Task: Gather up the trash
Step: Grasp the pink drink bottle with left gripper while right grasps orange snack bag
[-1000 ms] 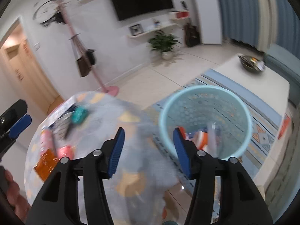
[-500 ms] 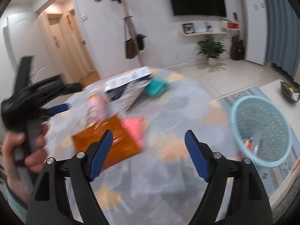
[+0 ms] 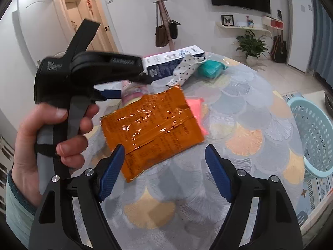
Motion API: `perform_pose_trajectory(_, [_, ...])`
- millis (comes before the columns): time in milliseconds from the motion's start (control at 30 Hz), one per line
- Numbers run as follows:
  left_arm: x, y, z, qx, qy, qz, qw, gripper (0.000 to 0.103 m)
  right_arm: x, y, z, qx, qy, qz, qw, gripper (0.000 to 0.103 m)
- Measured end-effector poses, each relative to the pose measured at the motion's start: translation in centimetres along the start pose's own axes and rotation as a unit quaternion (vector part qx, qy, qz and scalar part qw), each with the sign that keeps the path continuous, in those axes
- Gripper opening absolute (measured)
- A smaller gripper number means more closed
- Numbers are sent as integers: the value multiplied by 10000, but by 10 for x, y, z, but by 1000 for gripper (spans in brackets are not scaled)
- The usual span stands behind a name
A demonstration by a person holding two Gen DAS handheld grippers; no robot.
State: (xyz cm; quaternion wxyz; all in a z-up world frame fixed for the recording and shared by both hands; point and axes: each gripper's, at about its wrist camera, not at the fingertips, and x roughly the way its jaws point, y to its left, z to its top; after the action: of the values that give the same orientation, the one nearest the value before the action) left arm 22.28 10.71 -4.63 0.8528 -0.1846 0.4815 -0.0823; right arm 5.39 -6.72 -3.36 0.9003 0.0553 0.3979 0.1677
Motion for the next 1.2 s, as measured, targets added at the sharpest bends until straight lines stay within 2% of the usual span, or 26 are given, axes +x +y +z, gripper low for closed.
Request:
perform_pose_trajectory(200, [-14, 14, -7, 151, -2, -154, 9998, 54, 2, -8, 4, 121, 43, 44, 9999, 75])
perform_pose_trajectory(367, [-37, 31, -26, 353, -53, -107, 9993, 52, 4, -5, 4, 134, 91, 91, 9998, 75])
perform_pose_trajectory(500, [-59, 51, -46, 322, -192, 20, 9993, 52, 10, 1, 3, 136, 251, 249, 9993, 75])
perform_pose_trajectory(667, [-82, 79, -69, 153, -399, 228, 9988, 52, 14, 23, -14, -44, 532, 477, 9974, 77])
perform_pose_trajectory(833, [-97, 87, -86, 241, -356, 219, 9988, 51, 21, 43, -22, -205, 708, 217, 9970, 85])
perform_pose_trajectory(900, [-100, 84, -93, 349, -331, 196, 9986, 51, 23, 49, -23, -166, 757, 255, 9967, 87])
perform_pose_trajectory(1000, [-104, 86, -103, 379, -347, 136, 9986, 51, 29, 64, -24, -418, 754, -116, 9962, 88])
perform_pose_trajectory(1033, [-105, 85, -105, 382, -364, 146, 9985, 51, 30, 67, -26, -526, 739, -248, 9956, 87])
perform_pose_trajectory(1100, [-109, 85, -108, 403, -412, 171, 9982, 51, 31, 75, -28, -717, 683, -504, 9938, 78])
perform_pose_trajectory(1200, [-115, 84, -110, 416, -474, 157, 9979, 50, 29, 77, -30, -800, 624, -515, 9935, 64])
